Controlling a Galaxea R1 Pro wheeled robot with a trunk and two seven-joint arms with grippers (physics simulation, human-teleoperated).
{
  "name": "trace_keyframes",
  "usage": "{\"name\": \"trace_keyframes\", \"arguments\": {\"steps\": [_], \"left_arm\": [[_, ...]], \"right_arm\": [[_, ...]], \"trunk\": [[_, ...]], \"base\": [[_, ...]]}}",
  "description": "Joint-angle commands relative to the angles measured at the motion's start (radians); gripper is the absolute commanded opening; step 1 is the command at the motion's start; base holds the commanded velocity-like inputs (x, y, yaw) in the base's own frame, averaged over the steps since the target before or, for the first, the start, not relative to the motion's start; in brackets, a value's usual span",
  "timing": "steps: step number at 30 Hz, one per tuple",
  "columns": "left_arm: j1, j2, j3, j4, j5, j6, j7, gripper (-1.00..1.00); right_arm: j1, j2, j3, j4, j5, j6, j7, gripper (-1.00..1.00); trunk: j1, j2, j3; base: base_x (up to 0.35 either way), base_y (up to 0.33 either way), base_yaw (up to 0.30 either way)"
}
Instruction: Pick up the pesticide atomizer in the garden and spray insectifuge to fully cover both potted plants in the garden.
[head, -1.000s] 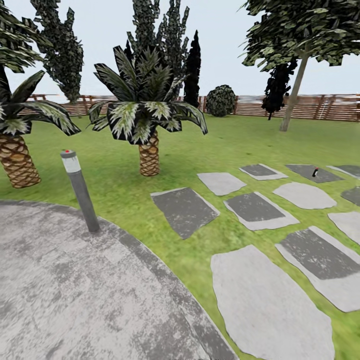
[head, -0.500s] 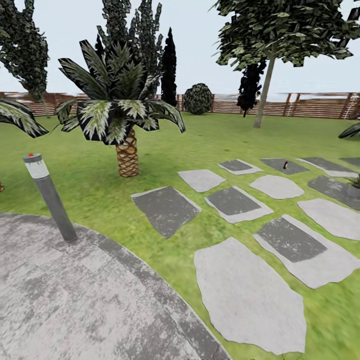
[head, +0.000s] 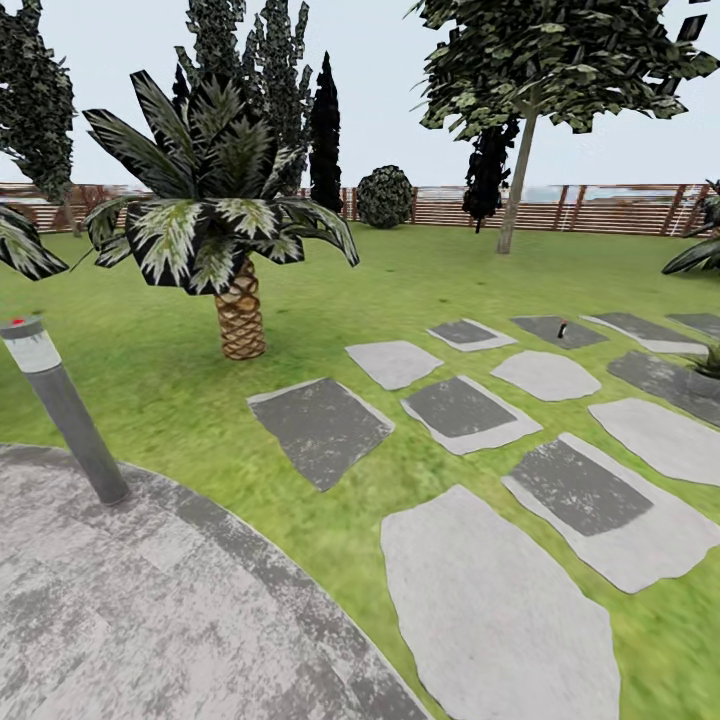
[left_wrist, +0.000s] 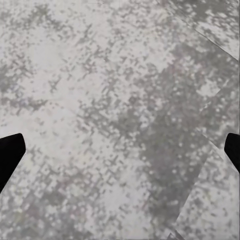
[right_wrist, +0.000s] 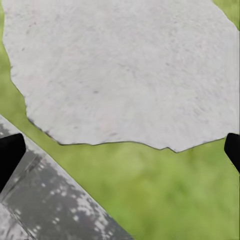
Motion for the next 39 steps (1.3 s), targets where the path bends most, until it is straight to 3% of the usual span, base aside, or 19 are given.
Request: {"name": "trace_keyframes", "arguments": {"steps": [1, 39], "left_arm": [[-0.001, 0.000, 0.000, 0.001, 0.000, -0.003, 0.000, 1.00], [-0.001, 0.000, -0.001, 0.001, 0.000, -0.003, 0.000, 1.00]], "right_arm": [[0.000, 0.000, 0.002, 0.001, -0.010, -0.003, 0.001, 1.00], [0.000, 0.000, 0.003, 0.001, -0.010, -0.003, 0.001, 1.00]], "trunk": [[0.000, 0.000, -0.001], [0.000, 0.000, -0.001]], "base": [[0.338, 0.000, -0.007], [0.339, 0.000, -0.276]]}}
